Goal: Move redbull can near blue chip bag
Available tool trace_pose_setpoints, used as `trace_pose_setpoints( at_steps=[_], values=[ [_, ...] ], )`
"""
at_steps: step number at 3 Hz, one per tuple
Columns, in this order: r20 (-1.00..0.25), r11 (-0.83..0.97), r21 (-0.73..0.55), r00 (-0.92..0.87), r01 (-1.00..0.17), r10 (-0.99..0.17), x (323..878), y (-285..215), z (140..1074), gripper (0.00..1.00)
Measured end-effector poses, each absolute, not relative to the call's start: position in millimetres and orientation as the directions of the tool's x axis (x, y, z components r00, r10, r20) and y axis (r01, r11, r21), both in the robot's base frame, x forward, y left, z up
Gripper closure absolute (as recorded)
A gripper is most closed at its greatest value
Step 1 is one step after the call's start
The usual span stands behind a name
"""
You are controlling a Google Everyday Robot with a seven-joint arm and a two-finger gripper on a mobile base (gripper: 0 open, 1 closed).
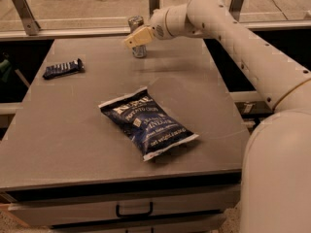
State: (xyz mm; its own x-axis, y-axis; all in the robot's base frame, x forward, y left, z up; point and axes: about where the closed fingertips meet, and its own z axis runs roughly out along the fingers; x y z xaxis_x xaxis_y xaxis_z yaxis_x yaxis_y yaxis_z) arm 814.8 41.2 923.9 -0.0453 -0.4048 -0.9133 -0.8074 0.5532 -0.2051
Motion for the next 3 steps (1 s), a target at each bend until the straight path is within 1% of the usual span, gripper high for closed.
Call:
trace_pose_setpoints(
  at_steps=[1,2,3],
  values=[
    [-0.921,0.591,-0.166,-0.090,-0.789,-0.379,836.2,44.3,905.0,0.18],
    [-0.929,0.611,-0.140,-0.110,-0.779,-0.354,847.1,42.4,897.8,0.41],
    [-0.944,0.604,-0.131,-0.087,-0.786,-0.319,842.8,42.2,912.7,0.65]
  ],
)
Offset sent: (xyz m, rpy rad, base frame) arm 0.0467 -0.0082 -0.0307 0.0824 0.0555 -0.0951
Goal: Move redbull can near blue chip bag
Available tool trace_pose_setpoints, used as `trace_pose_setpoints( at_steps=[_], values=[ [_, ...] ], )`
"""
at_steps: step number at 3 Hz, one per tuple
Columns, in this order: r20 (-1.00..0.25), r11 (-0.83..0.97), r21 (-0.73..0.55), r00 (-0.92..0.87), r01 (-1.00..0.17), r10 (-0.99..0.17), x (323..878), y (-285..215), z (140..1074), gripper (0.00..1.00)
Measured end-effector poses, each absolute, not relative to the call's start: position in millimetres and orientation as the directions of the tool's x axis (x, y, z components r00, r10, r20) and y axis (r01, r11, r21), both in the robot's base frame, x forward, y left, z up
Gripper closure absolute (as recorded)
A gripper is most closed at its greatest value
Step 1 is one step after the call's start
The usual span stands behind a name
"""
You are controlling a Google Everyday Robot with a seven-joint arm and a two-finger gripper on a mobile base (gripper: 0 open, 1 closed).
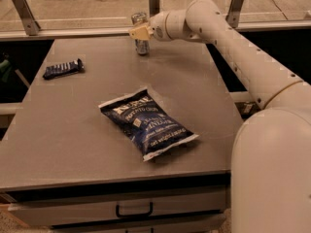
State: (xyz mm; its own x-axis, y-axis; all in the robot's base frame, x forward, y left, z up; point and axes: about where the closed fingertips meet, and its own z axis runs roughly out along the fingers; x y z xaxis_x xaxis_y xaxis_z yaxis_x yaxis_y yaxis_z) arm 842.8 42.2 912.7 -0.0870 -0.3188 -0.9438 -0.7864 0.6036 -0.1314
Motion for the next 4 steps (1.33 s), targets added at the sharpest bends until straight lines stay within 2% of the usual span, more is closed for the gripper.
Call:
trace_pose_setpoints(
  at_steps=[1,2,3,4],
  values=[
    [-0.955,0.563,-0.147,-0.031,-0.813,-0.293,814.8,42.5,940.2,0.88],
    [-0.956,0.558,-0.147,-0.026,-0.817,-0.291,813.9,46.4,940.2,1.00],
    [-0.956,0.558,-0.147,-0.027,-0.817,-0.291,814.0,46.5,940.0,1.00],
    [-0.959,0.494,-0.106,-0.043,-0.863,-0.281,791.9,52.4,933.4,1.00]
  ],
)
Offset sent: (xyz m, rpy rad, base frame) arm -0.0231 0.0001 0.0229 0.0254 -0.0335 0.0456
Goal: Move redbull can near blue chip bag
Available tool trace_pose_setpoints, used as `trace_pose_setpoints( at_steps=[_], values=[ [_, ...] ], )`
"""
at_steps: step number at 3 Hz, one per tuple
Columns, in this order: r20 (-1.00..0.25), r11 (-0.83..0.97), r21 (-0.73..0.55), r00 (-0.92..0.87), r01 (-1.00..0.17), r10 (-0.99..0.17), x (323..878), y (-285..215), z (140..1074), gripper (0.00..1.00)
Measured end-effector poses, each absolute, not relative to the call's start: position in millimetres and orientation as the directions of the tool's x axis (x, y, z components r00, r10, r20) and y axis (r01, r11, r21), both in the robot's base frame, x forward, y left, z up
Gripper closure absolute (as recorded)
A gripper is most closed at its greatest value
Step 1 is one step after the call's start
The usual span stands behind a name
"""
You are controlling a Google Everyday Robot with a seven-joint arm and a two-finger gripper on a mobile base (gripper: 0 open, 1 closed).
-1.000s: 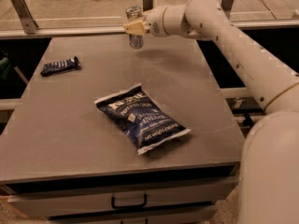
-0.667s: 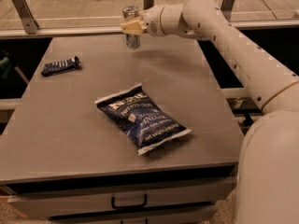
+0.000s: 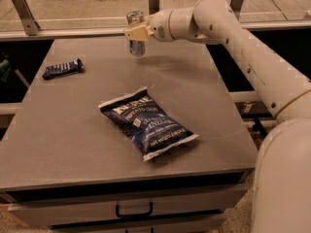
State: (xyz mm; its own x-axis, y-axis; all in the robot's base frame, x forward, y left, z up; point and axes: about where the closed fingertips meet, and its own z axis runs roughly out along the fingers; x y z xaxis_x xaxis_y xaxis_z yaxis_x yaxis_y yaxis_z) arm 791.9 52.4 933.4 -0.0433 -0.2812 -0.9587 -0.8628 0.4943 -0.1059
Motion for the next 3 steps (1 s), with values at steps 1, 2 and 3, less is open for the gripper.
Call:
trace_pose_setpoints(
  at_steps=[1,2,3],
  values=[
    [-0.964,0.406,-0.073,-0.039,-0.911,-0.262,745.3,53.8,936.6,1.00],
    [-0.972,0.338,-0.043,-0.040,-0.940,-0.233,694.8,45.0,936.0,1.00],
    [-0.972,0.292,-0.027,-0.043,-0.956,-0.231,656.1,29.6,929.0,1.00]
  ],
)
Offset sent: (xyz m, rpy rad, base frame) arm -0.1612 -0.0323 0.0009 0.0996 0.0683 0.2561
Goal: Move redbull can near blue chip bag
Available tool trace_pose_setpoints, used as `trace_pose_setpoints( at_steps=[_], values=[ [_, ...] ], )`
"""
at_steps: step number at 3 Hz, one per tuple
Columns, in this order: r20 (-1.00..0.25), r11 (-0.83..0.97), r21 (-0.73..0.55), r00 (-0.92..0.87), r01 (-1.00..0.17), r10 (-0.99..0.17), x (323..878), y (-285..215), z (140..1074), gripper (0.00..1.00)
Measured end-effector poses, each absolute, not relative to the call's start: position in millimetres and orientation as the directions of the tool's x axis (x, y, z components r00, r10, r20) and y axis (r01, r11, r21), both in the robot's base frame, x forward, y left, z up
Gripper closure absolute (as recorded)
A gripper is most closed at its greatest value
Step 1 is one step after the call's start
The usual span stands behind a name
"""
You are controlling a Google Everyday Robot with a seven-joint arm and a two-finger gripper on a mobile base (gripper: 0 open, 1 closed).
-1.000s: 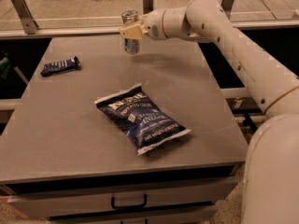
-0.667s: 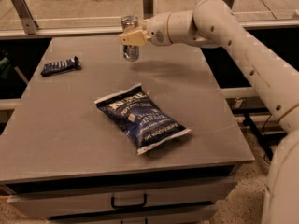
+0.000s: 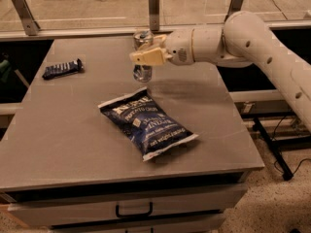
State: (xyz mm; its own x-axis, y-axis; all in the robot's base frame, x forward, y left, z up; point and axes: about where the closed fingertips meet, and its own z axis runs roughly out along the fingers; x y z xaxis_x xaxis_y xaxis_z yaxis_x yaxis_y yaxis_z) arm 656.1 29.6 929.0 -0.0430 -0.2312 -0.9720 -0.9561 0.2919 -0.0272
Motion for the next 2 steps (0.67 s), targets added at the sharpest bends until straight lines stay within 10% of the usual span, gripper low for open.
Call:
trace_pose_setpoints(
  at_steps=[1,2],
  values=[
    [-0.965,0.239,-0.054,-0.010,-0.969,-0.261,636.5,13.2,923.0,0.97],
    [-0.958,0.208,-0.082,0.020,-0.975,-0.285,633.7,6.1,920.5,0.74]
  ],
)
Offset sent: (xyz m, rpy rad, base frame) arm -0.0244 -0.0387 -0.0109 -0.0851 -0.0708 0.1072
